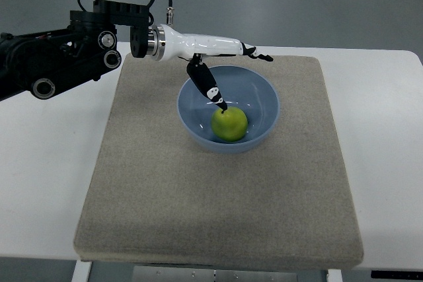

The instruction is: Place pear in bowl with left hand

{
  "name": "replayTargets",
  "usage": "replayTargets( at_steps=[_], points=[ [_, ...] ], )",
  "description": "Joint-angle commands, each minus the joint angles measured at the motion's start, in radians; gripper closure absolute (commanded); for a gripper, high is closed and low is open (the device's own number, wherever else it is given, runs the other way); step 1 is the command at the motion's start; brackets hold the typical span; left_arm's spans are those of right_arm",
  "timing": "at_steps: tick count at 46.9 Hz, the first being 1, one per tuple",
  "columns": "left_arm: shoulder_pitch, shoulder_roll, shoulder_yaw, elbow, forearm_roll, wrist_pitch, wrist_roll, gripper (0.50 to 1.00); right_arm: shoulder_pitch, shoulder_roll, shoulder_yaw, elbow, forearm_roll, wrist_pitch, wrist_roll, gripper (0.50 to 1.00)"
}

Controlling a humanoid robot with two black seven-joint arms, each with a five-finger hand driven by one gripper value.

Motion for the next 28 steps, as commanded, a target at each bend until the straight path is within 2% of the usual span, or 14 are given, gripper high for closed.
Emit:
replayTargets(
  at_steps=[1,7,12,16,28],
  points=[
    [-0.001,0.023,-0.001,0.036,-0.247,0.000,-0.001,0.506,0.000,0.000,0.000,0.001,0.000,0.000,0.001,0.576],
    [0.001,0.038,0.007,0.128,-0.596,-0.005,-0.001,0.506,0.000,0.000,0.000,0.000,0.000,0.000,0.000,0.576],
    [0.024,0.048,-0.004,0.222,-0.760,-0.015,-0.001,0.506,0.000,0.000,0.000,0.000,0.000,0.000,0.000,0.574],
    [0.065,0.049,-0.016,0.282,-0.793,-0.015,-0.001,0.506,0.000,0.000,0.000,0.000,0.000,0.000,0.001,0.576],
    [0.261,0.043,-0.228,0.291,-0.799,-0.014,0.000,0.506,0.000,0.000,0.000,0.000,0.000,0.000,0.000,0.576]
  ],
)
